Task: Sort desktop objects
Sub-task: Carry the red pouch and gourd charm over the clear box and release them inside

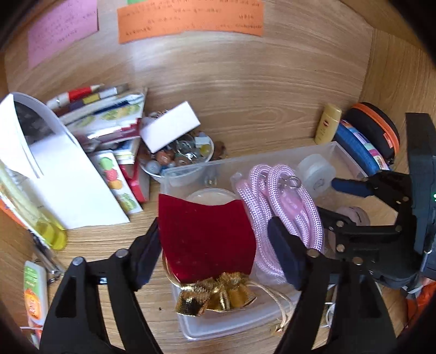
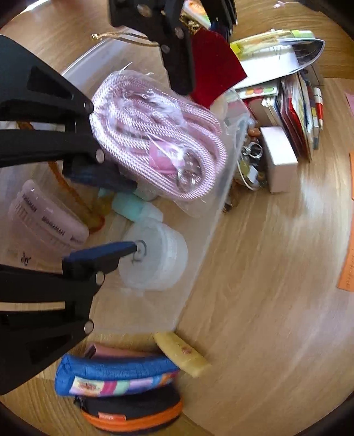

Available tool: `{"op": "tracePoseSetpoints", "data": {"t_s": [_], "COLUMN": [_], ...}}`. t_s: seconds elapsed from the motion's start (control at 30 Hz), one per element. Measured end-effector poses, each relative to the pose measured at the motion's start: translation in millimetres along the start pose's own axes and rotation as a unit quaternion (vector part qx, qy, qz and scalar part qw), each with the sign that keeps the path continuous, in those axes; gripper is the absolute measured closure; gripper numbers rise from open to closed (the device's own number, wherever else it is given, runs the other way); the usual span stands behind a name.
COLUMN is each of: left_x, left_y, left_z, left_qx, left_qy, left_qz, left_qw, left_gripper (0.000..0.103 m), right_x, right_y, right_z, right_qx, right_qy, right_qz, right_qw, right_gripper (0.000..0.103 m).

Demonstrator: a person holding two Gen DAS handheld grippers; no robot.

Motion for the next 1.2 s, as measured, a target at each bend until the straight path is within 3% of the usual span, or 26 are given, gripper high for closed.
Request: {"op": "tracePoseSetpoints", "data": {"t_s": [0.07, 0.2, 0.37, 0.53, 1.0, 1.2], "left_x": [1, 5, 8, 9, 13, 13], "left_y": [2, 12, 28, 44, 84, 86], "left_z": [0, 2, 3, -1, -32, -56], "left_qx": [0.001, -0.006, -0.017, -0.028, -0.04, -0.027], "left_qy": [0.006, 0.022, 0.034, 0.038, 0.06, 0.076], "left_qz": [-0.003, 0.0, -0.001, 0.012, 0.02, 0.011], "left_qw": [1.0, 0.9997, 0.9993, 0.9988, 0.9972, 0.9967], "left_gripper": [0.024, 0.023, 0.015, 0.006, 0.004, 0.004], "right_x": [0, -1, 2, 8, 15, 15], "right_y": [5, 15, 42, 67, 109, 119], "right_z": [0, 0, 1, 2, -25, -47], "right_qx": [-0.006, -0.016, -0.053, -0.077, -0.097, -0.092], "right_qy": [0.004, 0.012, 0.026, 0.037, 0.012, -0.017], "right_qz": [-0.007, -0.022, -0.046, -0.066, -0.066, -0.051], "right_qw": [1.0, 1.0, 0.997, 0.994, 0.993, 0.994], "right_gripper": [0.053, 0.048, 0.027, 0.022, 0.015, 0.014]}}
Point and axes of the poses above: each gripper's, at about its wrist camera, not at the fingertips, and y roughly against the way its jaws point, x to its left, z to its top, the point moved 5 cm from there along -y, roughly the way its jaws point, and after that the axes turned 3 degrees about z, right-handed, at the moved point
